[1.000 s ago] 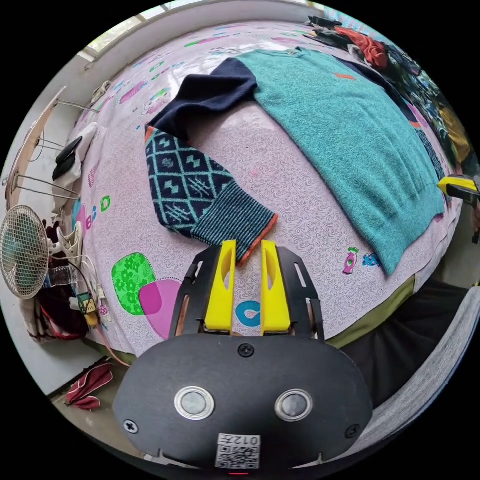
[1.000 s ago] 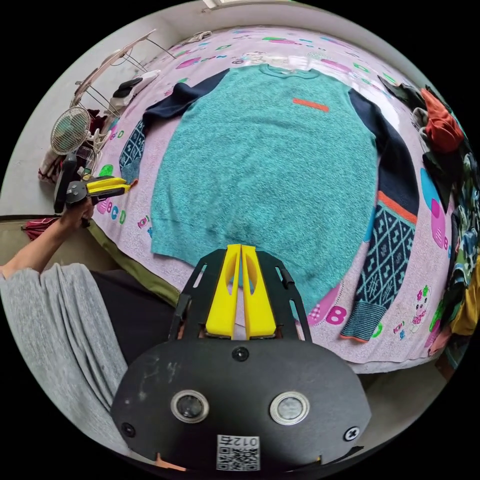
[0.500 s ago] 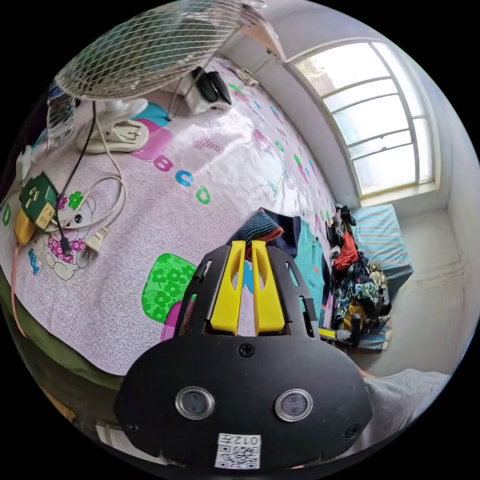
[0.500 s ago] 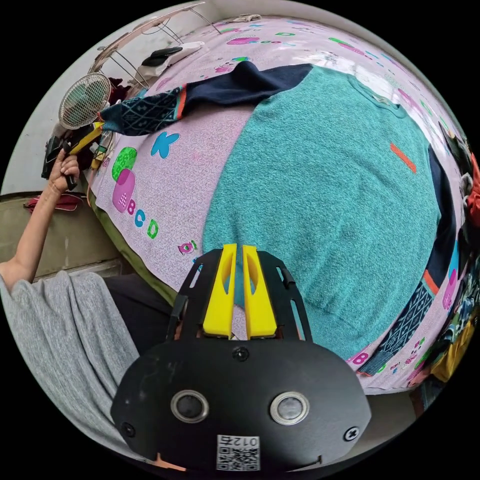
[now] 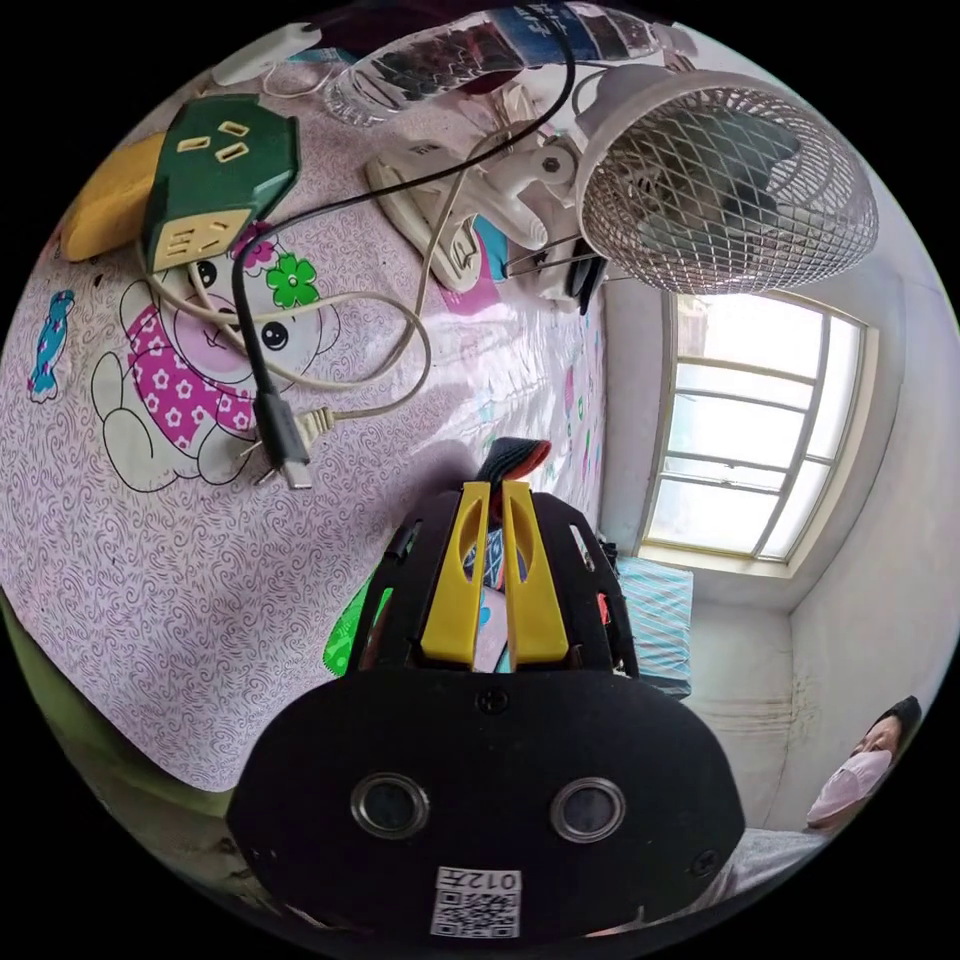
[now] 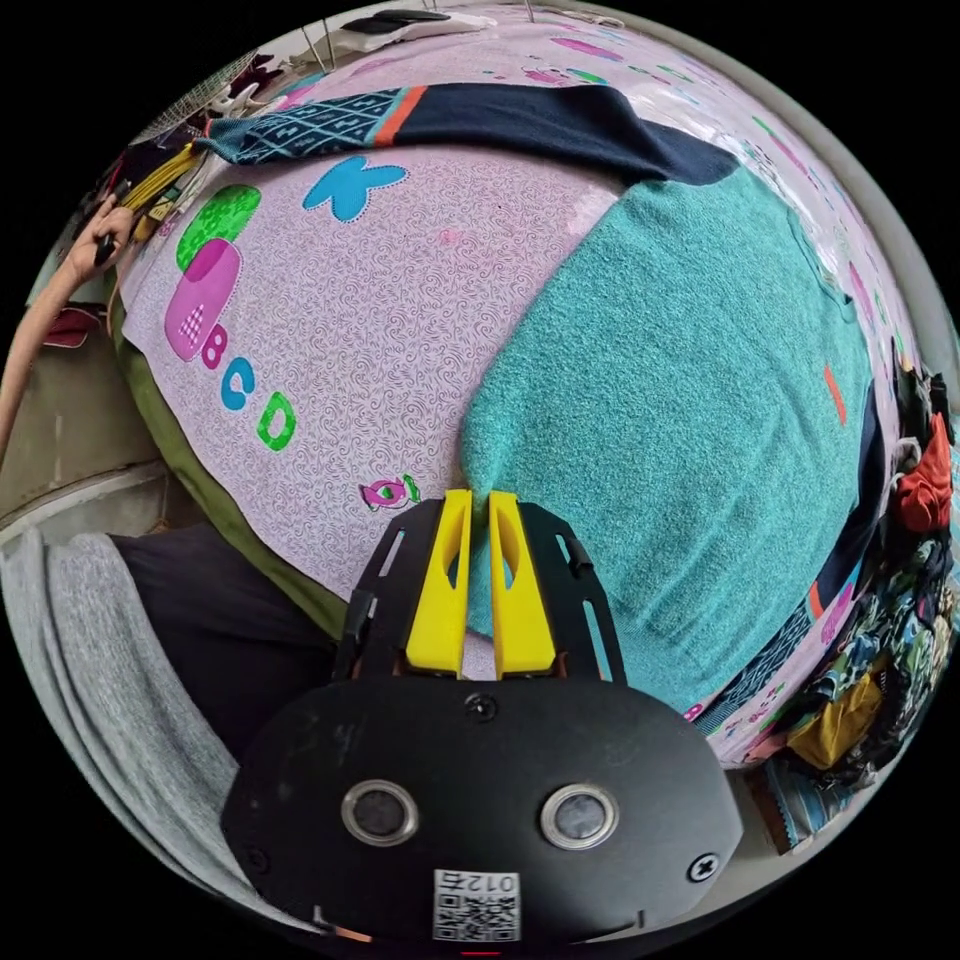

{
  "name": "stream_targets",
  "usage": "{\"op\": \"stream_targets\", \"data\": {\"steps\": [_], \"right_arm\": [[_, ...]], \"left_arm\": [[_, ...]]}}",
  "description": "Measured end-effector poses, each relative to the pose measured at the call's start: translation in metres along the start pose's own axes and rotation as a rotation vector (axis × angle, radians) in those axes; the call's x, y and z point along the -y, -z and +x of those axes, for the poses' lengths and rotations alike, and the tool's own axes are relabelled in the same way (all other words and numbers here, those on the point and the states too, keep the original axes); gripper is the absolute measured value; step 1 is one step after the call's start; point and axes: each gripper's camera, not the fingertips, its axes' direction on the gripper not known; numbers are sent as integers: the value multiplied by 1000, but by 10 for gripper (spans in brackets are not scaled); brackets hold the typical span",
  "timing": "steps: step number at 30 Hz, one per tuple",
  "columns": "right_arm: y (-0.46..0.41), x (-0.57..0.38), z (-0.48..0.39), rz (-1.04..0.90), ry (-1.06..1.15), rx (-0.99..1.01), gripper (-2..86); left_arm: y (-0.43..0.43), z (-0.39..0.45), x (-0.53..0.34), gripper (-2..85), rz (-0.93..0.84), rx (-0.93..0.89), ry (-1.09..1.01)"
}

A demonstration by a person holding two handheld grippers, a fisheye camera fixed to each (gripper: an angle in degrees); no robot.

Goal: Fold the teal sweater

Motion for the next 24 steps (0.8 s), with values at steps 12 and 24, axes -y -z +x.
{"op": "stream_targets", "data": {"steps": [12,24], "right_arm": [[33,74,-190,-43,192,107,19],[138,66,-301,166,74,294,80]], "left_arm": [[46,0,31,7,162,24,1],[42,8,-52,8,261,82,-60]]}}
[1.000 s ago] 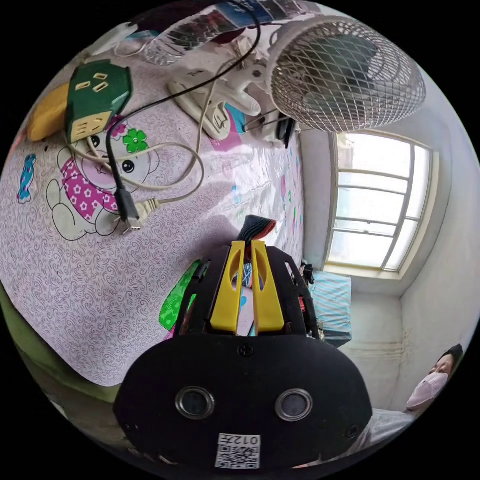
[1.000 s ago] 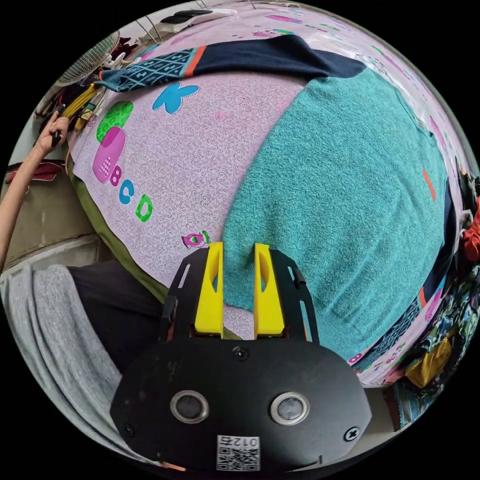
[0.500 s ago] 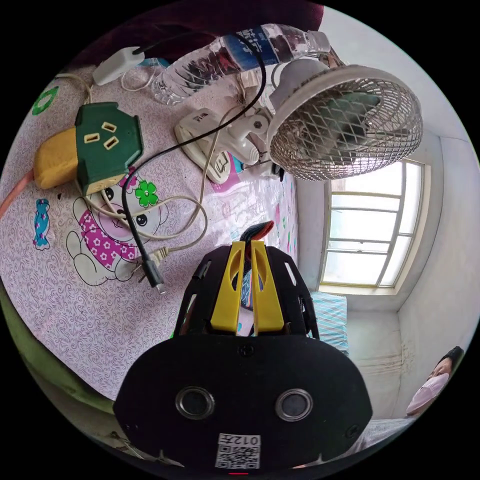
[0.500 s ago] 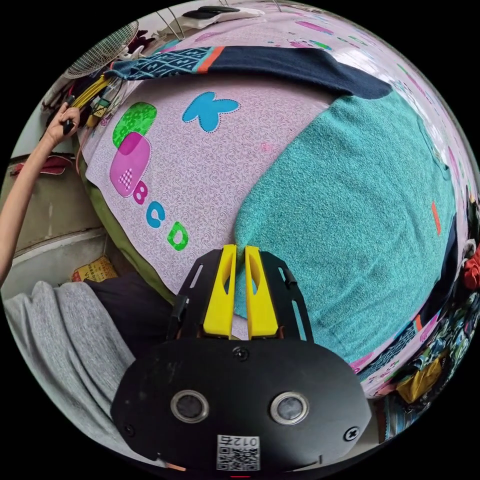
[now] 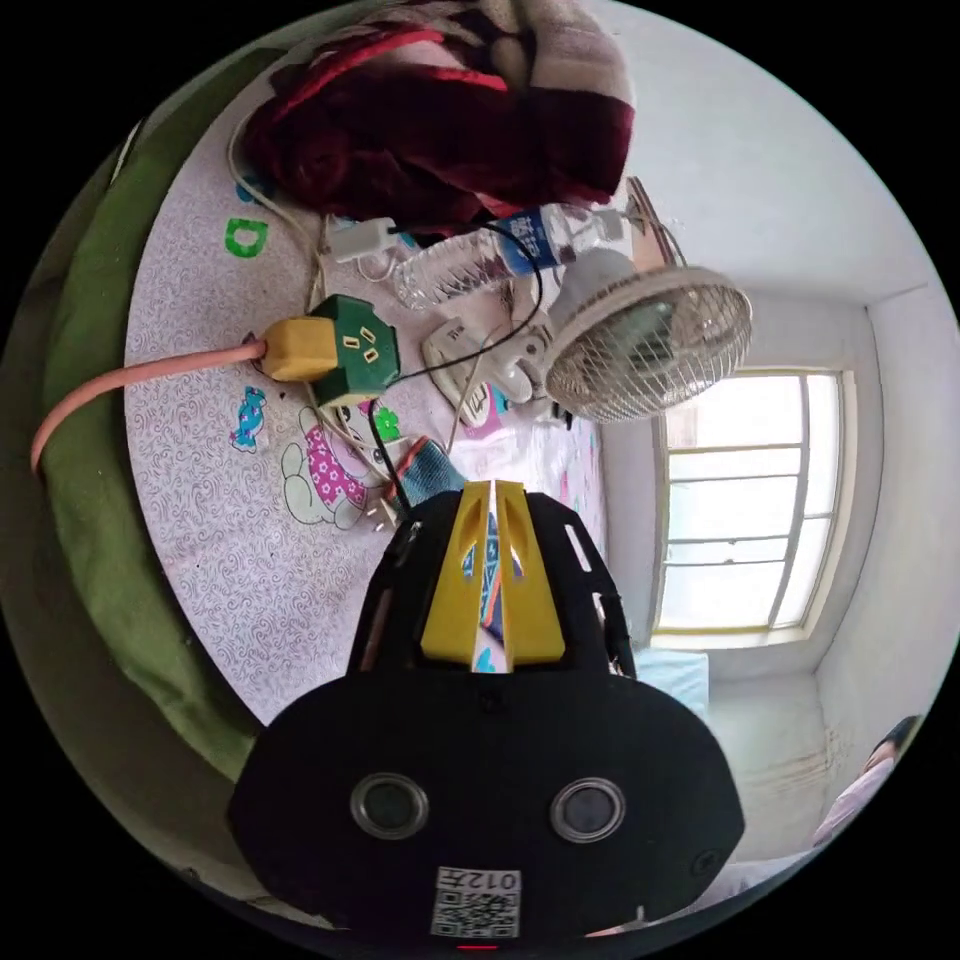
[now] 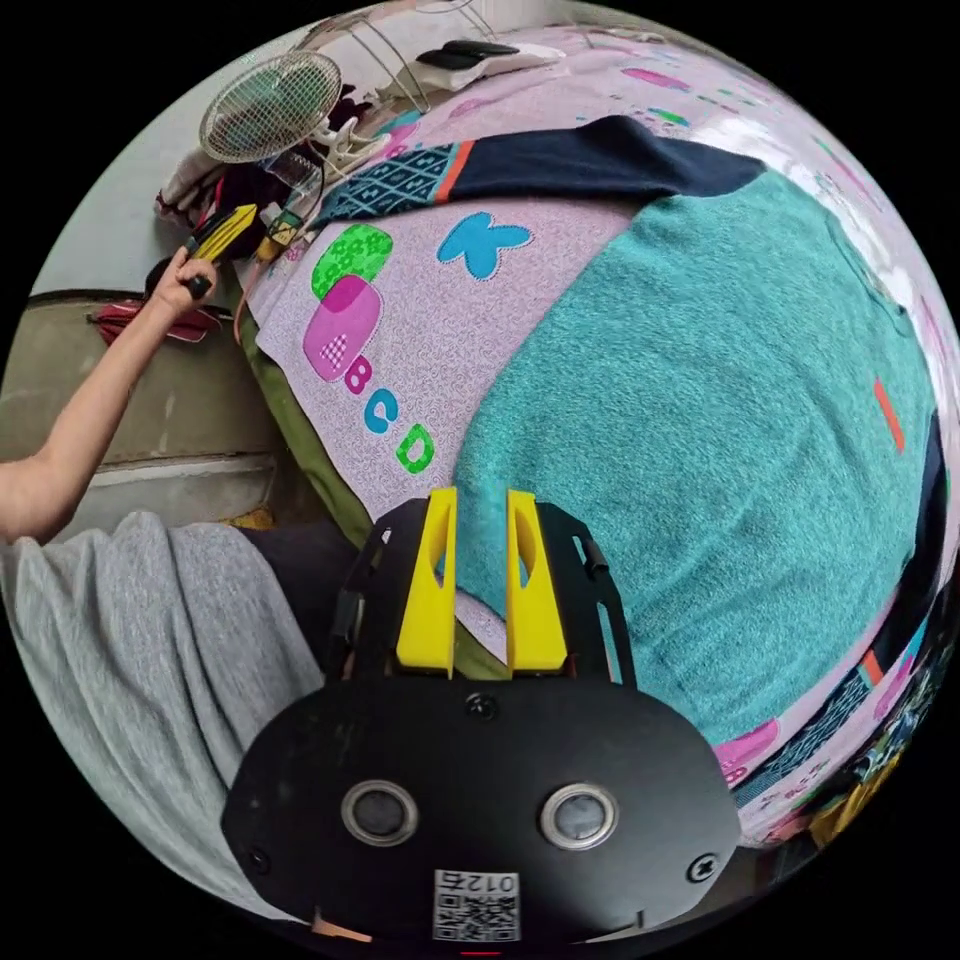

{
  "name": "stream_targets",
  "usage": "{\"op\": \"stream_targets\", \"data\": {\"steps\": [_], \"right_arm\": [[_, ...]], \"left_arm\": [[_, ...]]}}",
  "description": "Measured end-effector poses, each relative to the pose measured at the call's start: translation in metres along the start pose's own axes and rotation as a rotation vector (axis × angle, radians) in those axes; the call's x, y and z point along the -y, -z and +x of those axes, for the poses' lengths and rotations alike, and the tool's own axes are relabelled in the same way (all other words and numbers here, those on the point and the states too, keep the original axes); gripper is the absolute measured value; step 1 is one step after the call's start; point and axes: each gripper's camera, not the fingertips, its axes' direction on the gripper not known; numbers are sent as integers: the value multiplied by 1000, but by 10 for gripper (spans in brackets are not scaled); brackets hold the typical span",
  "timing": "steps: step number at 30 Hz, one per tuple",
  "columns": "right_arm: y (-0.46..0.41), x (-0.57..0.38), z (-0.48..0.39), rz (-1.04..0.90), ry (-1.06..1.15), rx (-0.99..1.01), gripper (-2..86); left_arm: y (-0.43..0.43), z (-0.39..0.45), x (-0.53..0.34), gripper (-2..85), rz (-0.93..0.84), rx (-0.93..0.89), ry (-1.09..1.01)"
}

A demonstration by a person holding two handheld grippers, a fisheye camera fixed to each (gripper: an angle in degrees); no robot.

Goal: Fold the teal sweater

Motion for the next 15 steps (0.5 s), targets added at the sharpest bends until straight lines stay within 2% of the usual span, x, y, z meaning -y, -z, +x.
{"op": "stream_targets", "data": {"steps": [2,4,6,11,15], "right_arm": [[22,-20,-3,78,-81,-36,82],[42,-49,-1,140,-177,-112,84],[67,-99,5,190,-331,-245,85],[99,-195,9,160,-596,-402,92],[120,-221,-17,138,-647,-384,106]], "left_arm": [[-27,22,-30,8,-114,31,-99],[-79,52,-83,8,-311,86,-240],[-124,75,-131,8,-469,100,-351],[-229,122,-272,8,-784,155,-607],[-294,149,-387,8,-945,267,-864]]}}
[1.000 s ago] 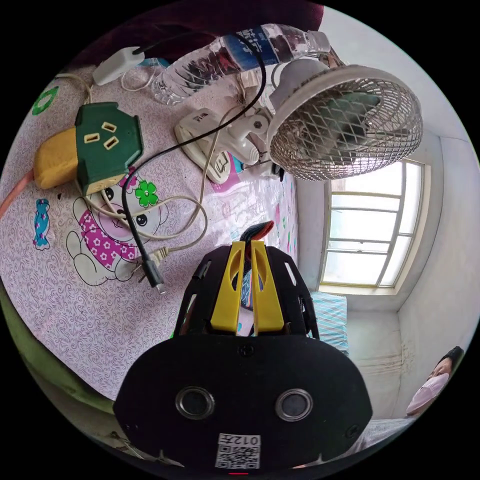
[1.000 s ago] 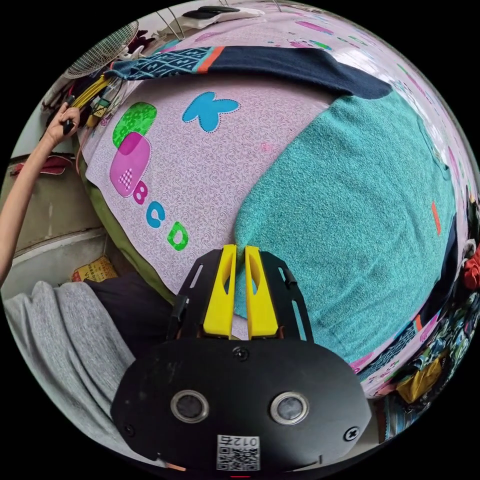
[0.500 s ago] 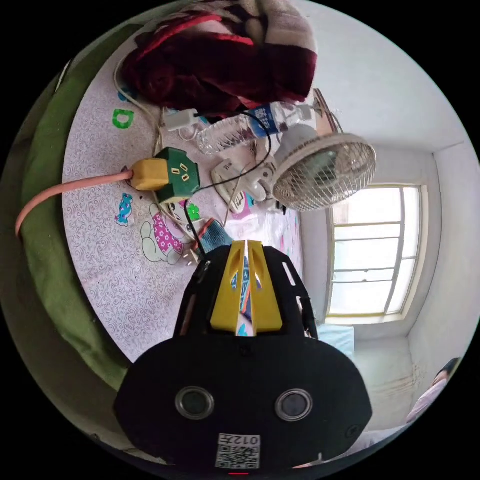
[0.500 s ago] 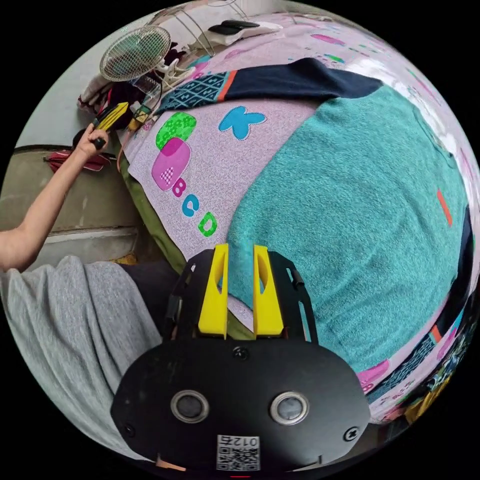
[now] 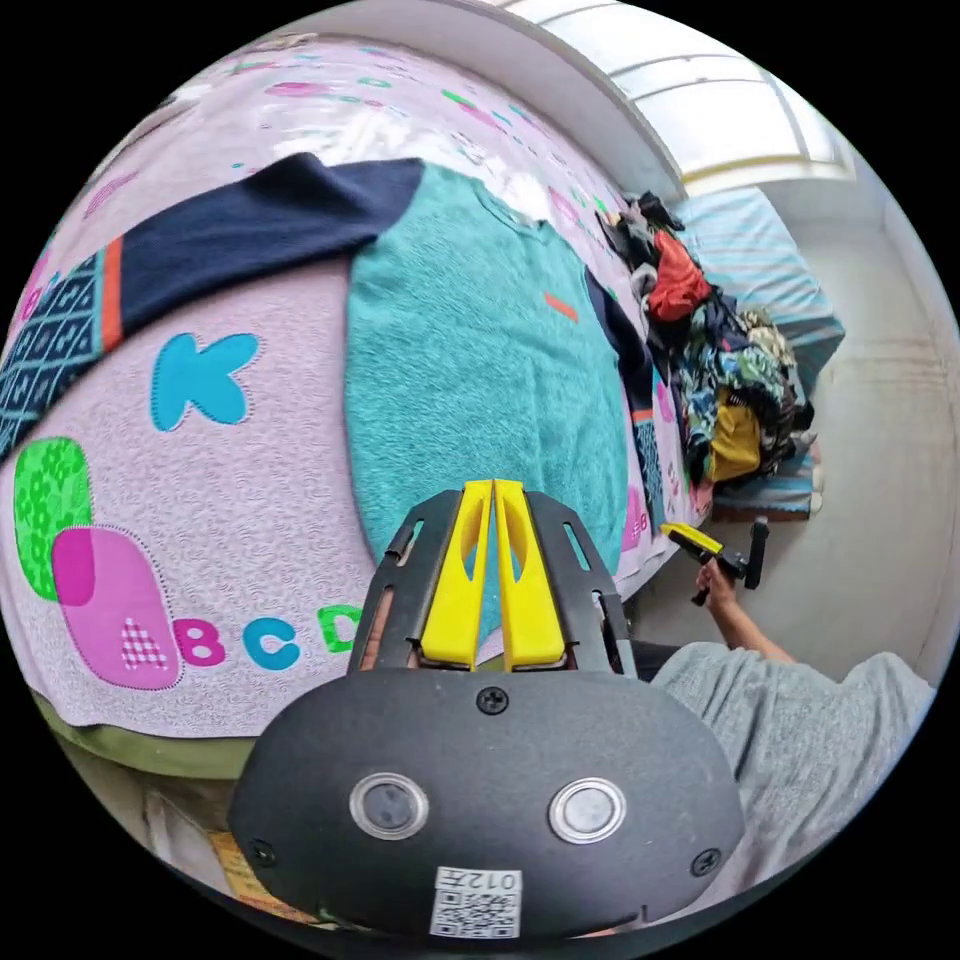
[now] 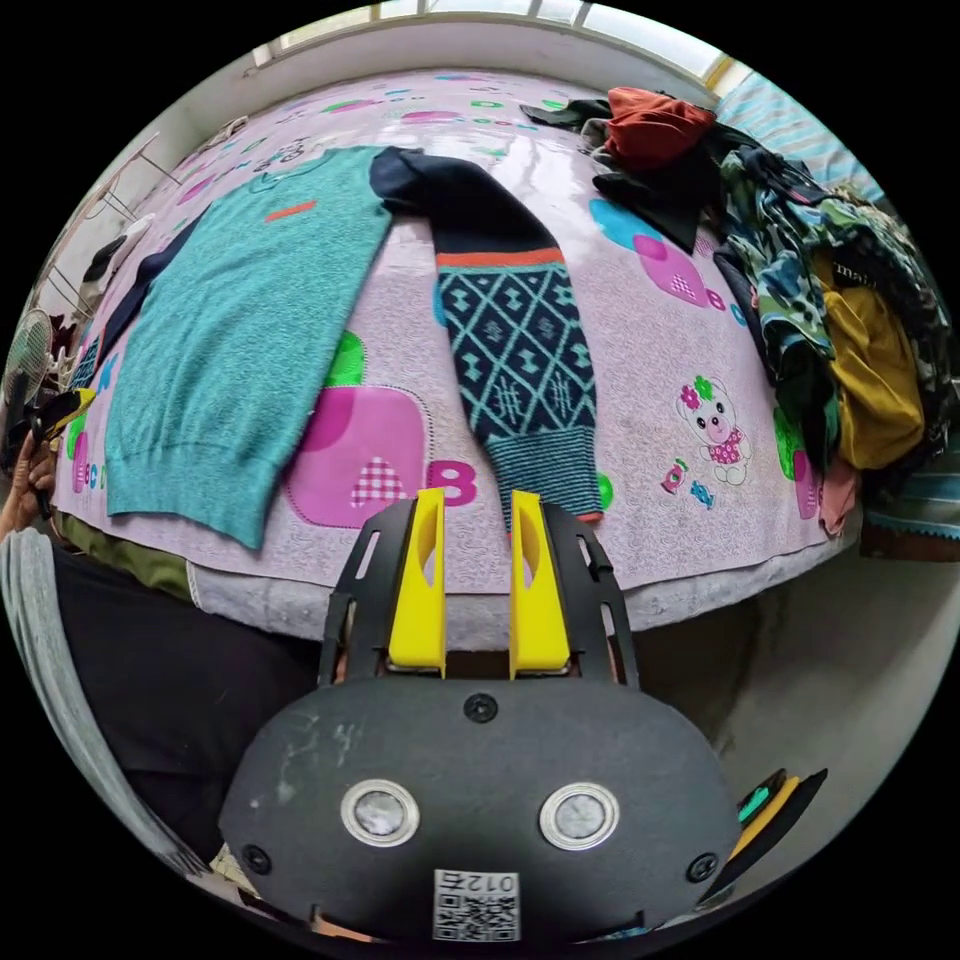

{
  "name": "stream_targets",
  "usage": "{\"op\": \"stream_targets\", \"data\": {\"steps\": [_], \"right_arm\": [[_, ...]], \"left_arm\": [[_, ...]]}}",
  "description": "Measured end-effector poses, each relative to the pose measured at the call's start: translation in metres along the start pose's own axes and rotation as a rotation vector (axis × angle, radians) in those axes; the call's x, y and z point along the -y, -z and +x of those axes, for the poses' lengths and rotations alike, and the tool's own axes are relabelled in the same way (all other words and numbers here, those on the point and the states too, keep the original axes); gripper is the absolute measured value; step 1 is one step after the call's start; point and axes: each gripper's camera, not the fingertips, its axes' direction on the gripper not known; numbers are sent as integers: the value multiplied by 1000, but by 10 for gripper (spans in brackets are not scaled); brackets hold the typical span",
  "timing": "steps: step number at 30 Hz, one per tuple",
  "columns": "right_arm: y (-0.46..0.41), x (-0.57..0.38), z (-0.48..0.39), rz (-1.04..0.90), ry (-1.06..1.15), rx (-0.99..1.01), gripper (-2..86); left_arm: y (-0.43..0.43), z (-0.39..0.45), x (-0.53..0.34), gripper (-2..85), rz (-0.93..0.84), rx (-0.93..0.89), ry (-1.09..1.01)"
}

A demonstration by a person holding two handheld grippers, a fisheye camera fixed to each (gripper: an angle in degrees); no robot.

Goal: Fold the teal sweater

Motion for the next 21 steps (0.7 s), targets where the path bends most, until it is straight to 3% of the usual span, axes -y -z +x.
{"op": "stream_targets", "data": {"steps": [4,10,15,18,21], "right_arm": [[23,-1,-36,-43,48,68,111],[91,10,-90,-109,97,123,21],[218,56,-104,-179,219,580,-1],[300,83,-44,-16,74,745,-2],[332,98,27,79,-162,685,-1]], "left_arm": [[-76,62,17,7,-97,260,-124],[-160,104,29,6,-195,382,-152],[-198,118,37,4,-200,430,-120],[-218,122,46,4,-209,430,-80],[-236,127,56,4,-222,441,-59]]}}
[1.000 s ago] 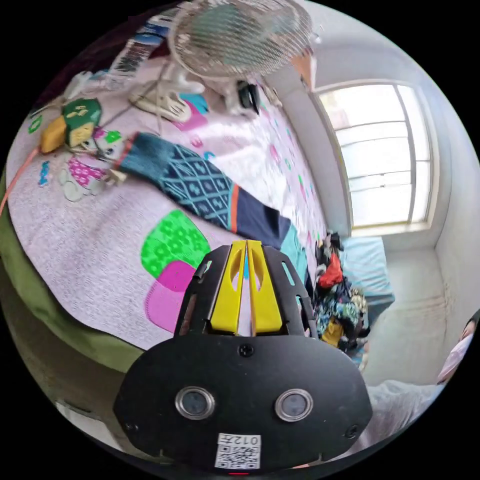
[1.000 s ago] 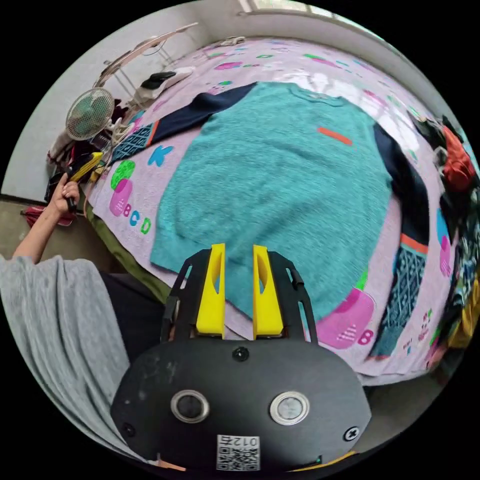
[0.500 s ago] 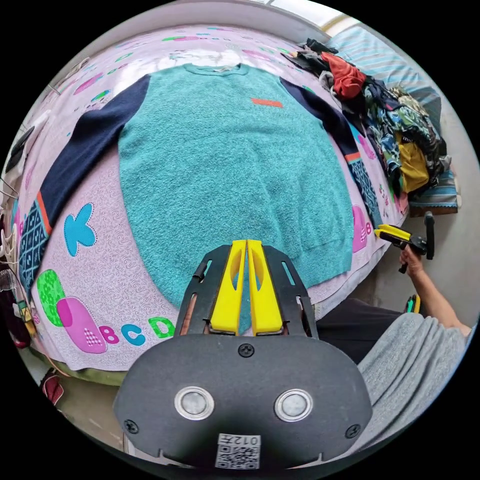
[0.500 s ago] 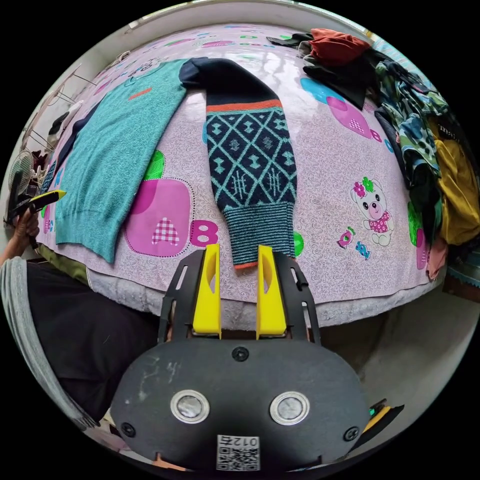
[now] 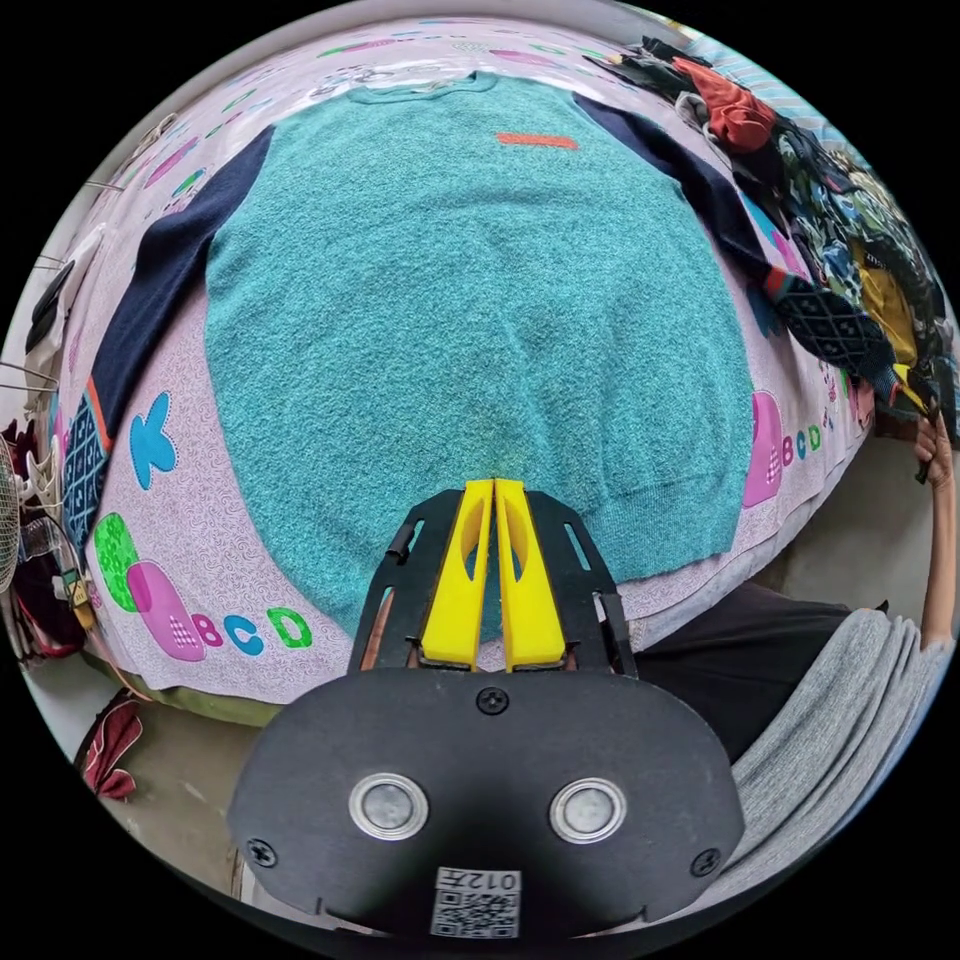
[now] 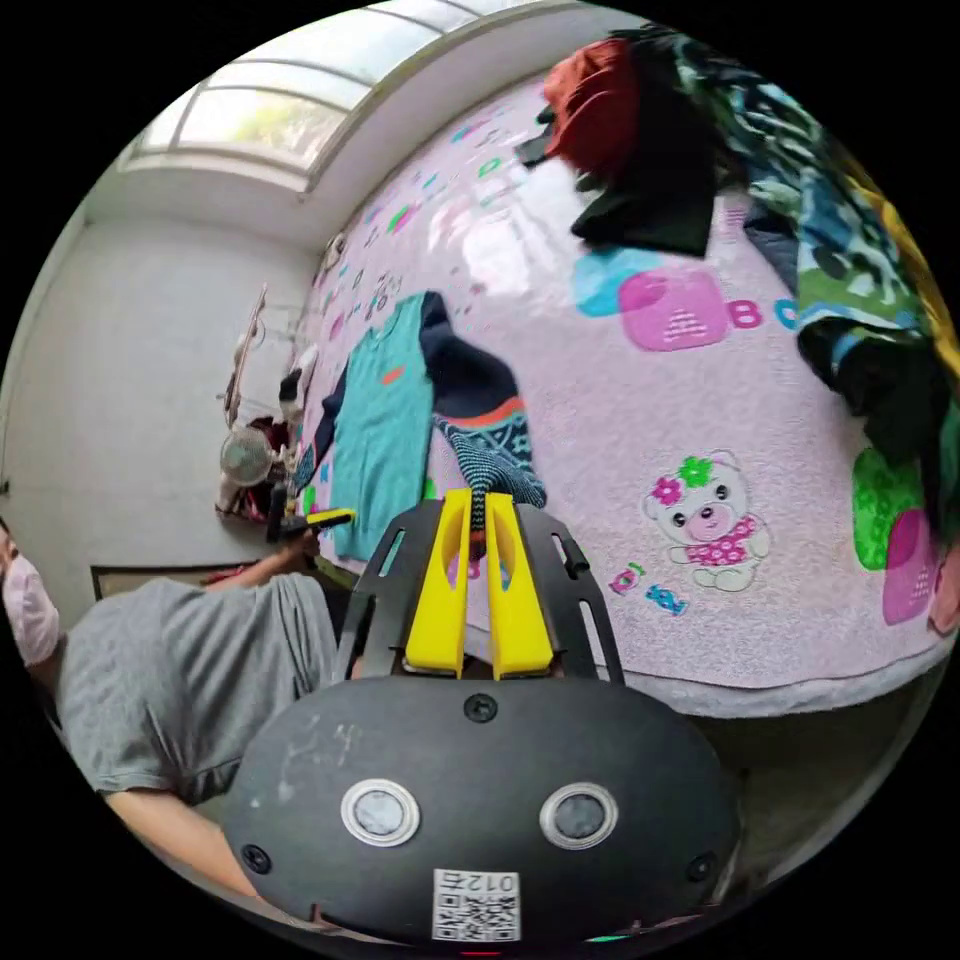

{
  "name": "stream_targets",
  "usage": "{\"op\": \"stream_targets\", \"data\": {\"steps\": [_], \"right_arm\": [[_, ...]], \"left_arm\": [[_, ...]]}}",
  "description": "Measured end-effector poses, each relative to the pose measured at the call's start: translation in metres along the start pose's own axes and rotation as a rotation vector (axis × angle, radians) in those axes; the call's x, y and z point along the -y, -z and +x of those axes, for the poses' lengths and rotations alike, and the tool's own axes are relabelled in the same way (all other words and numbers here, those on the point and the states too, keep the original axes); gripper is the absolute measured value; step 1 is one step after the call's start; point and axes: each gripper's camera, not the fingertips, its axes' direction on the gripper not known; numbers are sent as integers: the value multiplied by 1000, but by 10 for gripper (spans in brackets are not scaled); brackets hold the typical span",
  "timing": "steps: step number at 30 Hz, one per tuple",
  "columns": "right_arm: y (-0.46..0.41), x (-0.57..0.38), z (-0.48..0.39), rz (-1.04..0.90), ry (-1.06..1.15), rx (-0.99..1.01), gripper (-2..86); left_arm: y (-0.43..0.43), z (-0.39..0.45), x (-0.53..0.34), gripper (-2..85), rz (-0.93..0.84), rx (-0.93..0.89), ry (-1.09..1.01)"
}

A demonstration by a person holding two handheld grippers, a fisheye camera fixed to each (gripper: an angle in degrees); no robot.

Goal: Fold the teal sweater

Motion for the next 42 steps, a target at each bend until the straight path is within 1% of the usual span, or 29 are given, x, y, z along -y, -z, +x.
{"op": "stream_targets", "data": {"steps": [2,5,8,9,12,14,15,17,18,19,20,21,22,23,24,25,26,27,30,32,34,36,38,40,42], "right_arm": [[13,15,13,40,-67,-29,1],[5,38,18,72,-187,-58,3],[-6,51,7,216,-296,-60,2],[-9,53,-1,279,-343,-101,1],[-15,58,-29,400,-378,-250,-3],[-13,61,-39,456,-404,-303,-3],[-12,64,-39,474,-435,-299,-2],[-14,73,-37,472,-447,-271,4],[-19,82,-34,413,-454,-279,11],[-20,85,-35,399,-450,-300,17],[-17,85,-42,418,-451,-371,24],[-12,82,-54,466,-421,-429,26],[-11,80,-61,487,-387,-446,21],[-16,79,-74,487,-295,-449,10],[-30,82,-84,422,-199,-420,4],[-41,86,-87,369,-157,-406,1],[-66,92,-89,253,-101,-418,-3],[-90,96,-87,167,-66,-478,-6],[-123,102,-58,74,-81,-625,-9],[-134,103,-31,10,-103,-646,-9],[-131,97,-13,29,-93,-633,-9],[-131,89,13,-23,-100,-639,-9],[-130,80,36,-32,-110,-655,-9],[-125,73,63,-16,-149,-636,-9],[-114,73,105,-13,-254,-588,-9]], "left_arm": [[-7,6,7,4,-9,7,8],[-18,15,18,4,-20,12,27],[-28,22,29,4,-36,16,43],[-32,25,33,4,-44,17,47],[-40,31,42,4,-60,25,52],[-45,34,47,4,-65,31,55],[-48,36,49,4,-65,32,58],[-52,37,52,4,-62,27,63],[-54,36,53,3,-60,19,68],[-57,36,54,3,-58,9,75],[-58,35,55,3,-58,5,77],[-60,35,56,2,-58,-2,82],[-62,35,57,2,-57,-3,86],[-63,36,57,2,-56,-3,86],[-64,36,57,2,-53,1,84],[-66,37,57,2,-48,5,83],[-66,38,57,2,-46,7,83],[-68,38,57,2,-42,10,82],[-70,39,58,3,-48,19,69],[-71,39,59,3,-58,25,61],[-72,39,58,4,-68,33,44],[-72,38,56,4,-67,33,35],[-71,35,52,3,-55,22,34],[-71,28,44,3,-28,-8,41],[-70,21,37,3,-7,-37,57]]}}
